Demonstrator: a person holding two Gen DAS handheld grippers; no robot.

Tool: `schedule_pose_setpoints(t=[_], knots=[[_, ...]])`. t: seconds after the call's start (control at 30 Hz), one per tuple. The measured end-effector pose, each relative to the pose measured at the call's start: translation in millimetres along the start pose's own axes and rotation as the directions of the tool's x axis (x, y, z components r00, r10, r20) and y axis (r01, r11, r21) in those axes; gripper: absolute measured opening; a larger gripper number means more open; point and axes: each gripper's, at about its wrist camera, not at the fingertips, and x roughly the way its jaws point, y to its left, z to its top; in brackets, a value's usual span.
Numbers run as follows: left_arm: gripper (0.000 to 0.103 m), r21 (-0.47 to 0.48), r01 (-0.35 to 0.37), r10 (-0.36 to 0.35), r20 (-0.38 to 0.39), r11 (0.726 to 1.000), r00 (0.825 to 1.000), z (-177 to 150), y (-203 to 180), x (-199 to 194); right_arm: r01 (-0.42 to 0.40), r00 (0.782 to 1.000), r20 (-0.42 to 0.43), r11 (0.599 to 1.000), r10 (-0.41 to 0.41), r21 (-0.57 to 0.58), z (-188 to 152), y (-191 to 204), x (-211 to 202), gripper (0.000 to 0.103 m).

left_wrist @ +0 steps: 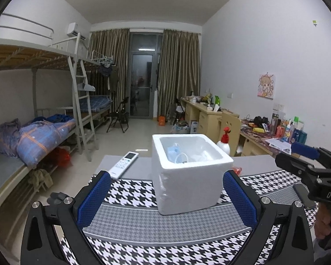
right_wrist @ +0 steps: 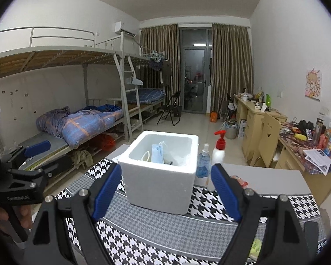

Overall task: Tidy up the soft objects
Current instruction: 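Withdraw both tools from the box and move toward the foam stick and packet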

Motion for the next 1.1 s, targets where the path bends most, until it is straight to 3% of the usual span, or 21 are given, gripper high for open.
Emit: schedule_pose_setpoints(t=[0.2,0.33,1.1], knots=[[0.102,0.038,0.008,-0.009,0.009,0.999,1.0,-9,-16,-13,-0.02,1.0,0.011,1.0,0.02,0.023,-17,-4,-17,0.087],[0.102,0.048,0.046,-0.047,0.009,0.998,0.999,-14,-24,-18,-0.01,0.999,0.037,1.0,0.009,0.026,-26,-6,-29,0.096],[0.102,0.074,0.112,-0.117,0.065,0.991,0.991,-48,-55,-40,0.054,0.997,0.056,0.996,-0.059,0.076,-63,-23,-60,0.096]])
